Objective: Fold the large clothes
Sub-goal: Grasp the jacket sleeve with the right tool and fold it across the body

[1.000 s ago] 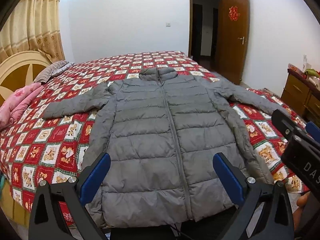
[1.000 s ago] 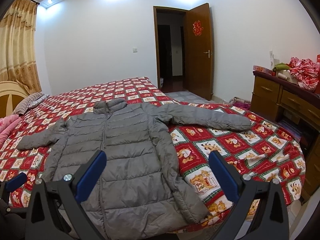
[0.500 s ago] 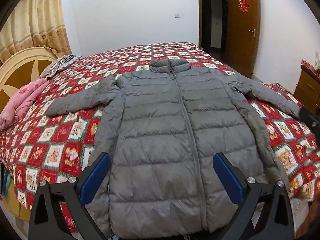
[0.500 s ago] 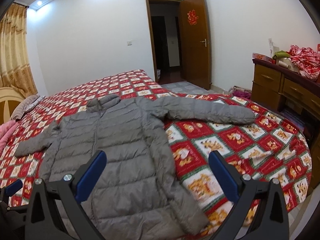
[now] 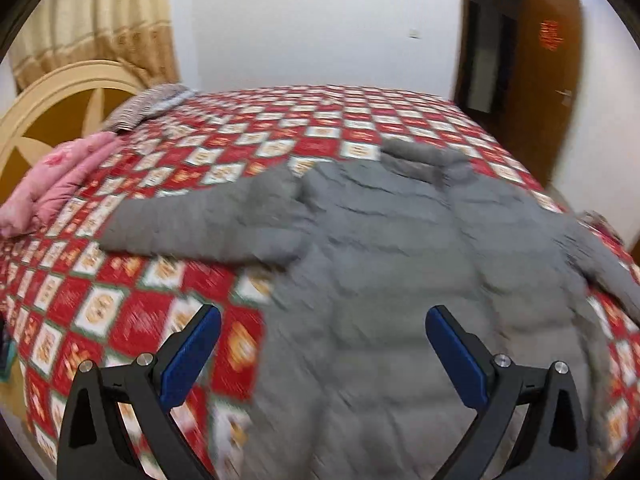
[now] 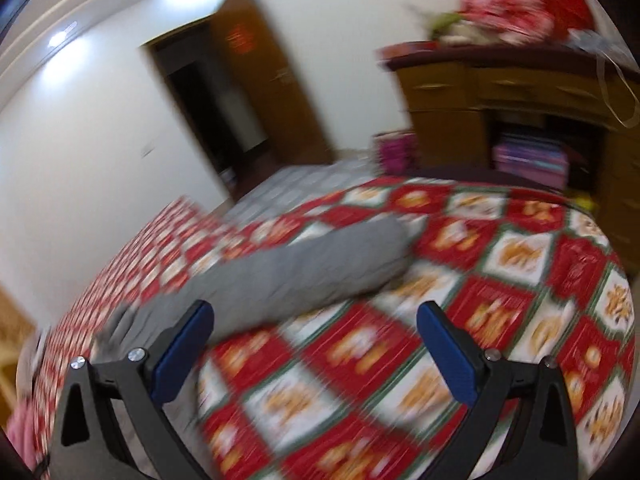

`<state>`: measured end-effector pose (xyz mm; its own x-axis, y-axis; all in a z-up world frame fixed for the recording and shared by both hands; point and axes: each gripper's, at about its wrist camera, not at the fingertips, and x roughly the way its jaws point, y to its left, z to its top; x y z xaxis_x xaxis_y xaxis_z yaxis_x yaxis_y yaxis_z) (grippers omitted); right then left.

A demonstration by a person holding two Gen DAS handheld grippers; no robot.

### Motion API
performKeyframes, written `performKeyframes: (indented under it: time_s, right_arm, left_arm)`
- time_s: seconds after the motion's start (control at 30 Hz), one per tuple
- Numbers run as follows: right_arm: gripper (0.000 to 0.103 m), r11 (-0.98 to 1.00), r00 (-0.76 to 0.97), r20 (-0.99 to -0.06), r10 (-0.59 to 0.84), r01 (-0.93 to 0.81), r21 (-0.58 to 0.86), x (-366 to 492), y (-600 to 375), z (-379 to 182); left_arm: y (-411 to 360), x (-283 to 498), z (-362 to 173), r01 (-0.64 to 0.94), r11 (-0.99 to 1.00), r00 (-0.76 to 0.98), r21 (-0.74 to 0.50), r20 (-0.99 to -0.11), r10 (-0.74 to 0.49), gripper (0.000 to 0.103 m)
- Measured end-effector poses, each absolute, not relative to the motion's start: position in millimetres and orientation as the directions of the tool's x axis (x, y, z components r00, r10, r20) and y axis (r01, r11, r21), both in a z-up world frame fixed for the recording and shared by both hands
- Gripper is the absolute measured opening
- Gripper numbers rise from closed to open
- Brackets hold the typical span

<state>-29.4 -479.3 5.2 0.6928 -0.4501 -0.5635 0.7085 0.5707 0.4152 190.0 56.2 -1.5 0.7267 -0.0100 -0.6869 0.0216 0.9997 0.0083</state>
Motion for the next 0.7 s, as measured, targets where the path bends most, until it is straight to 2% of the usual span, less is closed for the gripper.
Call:
performKeyframes:
  time_s: [0.1, 0.2, 0.27, 0.43, 0.53, 0.57, 0.6, 0.63, 0.67, 0.7]
  right_arm:
    - [0.103, 0.502, 0.630, -0.608, -0.483, 0.768, 0.397, -15.5, -521.3, -12.3]
    - [0.097, 0.494, 0.572, -0.686, -0.450, 0.799, 0.342, 16.6, -551.5, -35.1]
    - [0.087, 0.473, 0.537, -0.730, -0.423, 0.818, 0.328, 34.6, -565.6, -51.7]
    - [0.078, 0.414, 0.476, -0.804, -0.358, 0.852, 0.320, 60.3, -583.1, -85.7]
    - [0.057, 0.404, 0.425, -0.824, -0.374, 0.875, 0.268, 66.1, -584.0, -93.9]
    - [0.044, 0.406, 0.409, -0.823, -0.393, 0.881, 0.244, 66.5, -583.3, -93.4]
    - [0.038, 0.413, 0.398, -0.830, -0.391, 0.881, 0.228, 69.3, -585.0, -94.9]
    - [0.026, 0.423, 0.389, -0.830, -0.400, 0.882, 0.209, 71.7, -586.4, -95.6]
    - [0.018, 0.437, 0.395, -0.829, -0.395, 0.875, 0.208, 71.9, -588.2, -95.7]
    - [0.017, 0.451, 0.396, -0.830, -0.393, 0.870, 0.201, 73.0, -587.5, -93.4]
  left_arm:
    - [64.9, 225.1, -18.2, -0.020, 0.999, 0.717, 0.043, -0.696, 0.044, 0.102]
    - [70.8, 258.7, -43.8, -0.053, 0.995, 0.687, 0.089, -0.719, 0.100, 0.102]
    - [73.5, 273.4, -60.9, -0.072, 0.988, 0.684, 0.136, -0.715, 0.148, 0.102]
    - [83.7, 290.1, -91.9, -0.091, 0.979, 0.672, 0.183, -0.714, 0.196, 0.102]
    - [87.8, 292.9, -108.4, -0.080, 0.982, 0.666, 0.173, -0.724, 0.182, 0.102]
    - [87.7, 292.2, -113.3, -0.073, 0.983, 0.668, 0.168, -0.724, 0.174, 0.102]
    - [88.9, 292.1, -114.8, -0.072, 0.984, 0.672, 0.162, -0.721, 0.168, 0.102]
    - [88.9, 291.2, -115.1, -0.074, 0.985, 0.675, 0.158, -0.719, 0.166, 0.102]
    - [89.2, 291.2, -115.6, -0.077, 0.985, 0.676, 0.157, -0.718, 0.167, 0.102]
    - [88.9, 290.9, -116.2, -0.078, 0.984, 0.677, 0.157, -0.717, 0.169, 0.102]
